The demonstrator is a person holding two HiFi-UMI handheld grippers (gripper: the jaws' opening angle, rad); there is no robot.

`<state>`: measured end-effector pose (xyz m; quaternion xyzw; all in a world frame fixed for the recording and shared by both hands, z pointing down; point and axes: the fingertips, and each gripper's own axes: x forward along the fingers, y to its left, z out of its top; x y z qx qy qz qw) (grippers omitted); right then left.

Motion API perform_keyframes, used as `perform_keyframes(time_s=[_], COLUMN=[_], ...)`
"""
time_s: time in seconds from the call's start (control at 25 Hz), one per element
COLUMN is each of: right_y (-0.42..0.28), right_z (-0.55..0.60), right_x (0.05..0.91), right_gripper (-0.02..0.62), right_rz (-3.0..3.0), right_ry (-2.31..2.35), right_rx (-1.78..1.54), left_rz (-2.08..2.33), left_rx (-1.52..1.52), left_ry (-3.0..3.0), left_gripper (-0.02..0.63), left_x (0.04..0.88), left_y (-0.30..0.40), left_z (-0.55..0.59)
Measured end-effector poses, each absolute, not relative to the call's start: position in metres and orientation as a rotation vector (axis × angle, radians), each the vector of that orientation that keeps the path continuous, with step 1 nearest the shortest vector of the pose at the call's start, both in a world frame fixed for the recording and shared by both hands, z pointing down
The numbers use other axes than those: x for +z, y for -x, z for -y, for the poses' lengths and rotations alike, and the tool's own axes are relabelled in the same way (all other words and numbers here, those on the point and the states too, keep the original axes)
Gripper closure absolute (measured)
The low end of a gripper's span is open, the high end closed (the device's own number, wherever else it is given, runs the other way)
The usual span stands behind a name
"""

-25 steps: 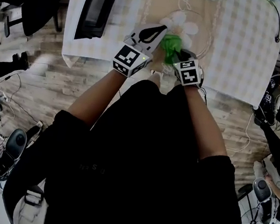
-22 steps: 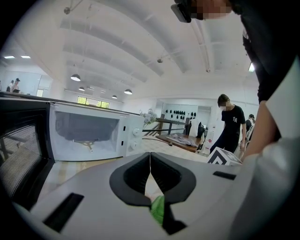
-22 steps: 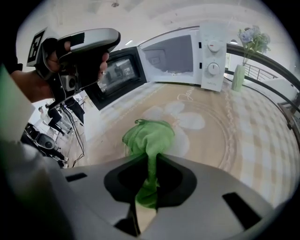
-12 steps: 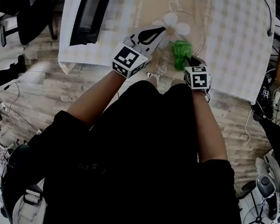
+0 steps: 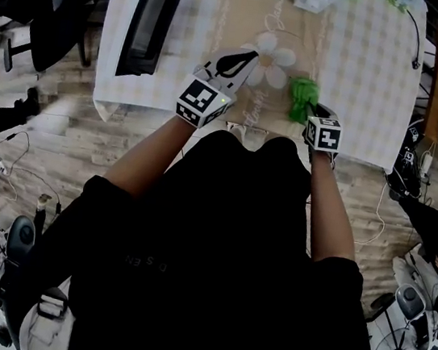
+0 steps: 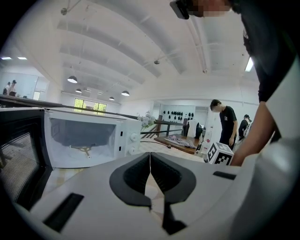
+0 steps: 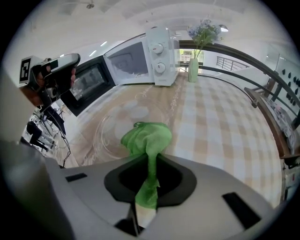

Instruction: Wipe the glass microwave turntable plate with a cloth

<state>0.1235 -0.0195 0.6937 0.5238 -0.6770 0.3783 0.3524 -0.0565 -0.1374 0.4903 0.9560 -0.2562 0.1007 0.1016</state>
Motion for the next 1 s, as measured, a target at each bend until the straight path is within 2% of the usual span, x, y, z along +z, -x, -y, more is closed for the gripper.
perform_keyframes(time_s=[0.48,1.0], right_y=[-0.100,-0.064], right_z=[0.065,0.101], right_x=[0.604,0.431], right_gripper=[0.541,0.541], right_rz=[2.052,2.485], right_ry=[-1.428,-1.517], right_rx=[1.012,0.726], left_rz=[0.761,0.759], left_rx=[0.349,0.222], left_ry=[-2.888,-2.892], left_gripper=[0.584,0.584], left_x=[0.465,0.408], left_y=[0.057,0.064], left_z=[0.134,0.131])
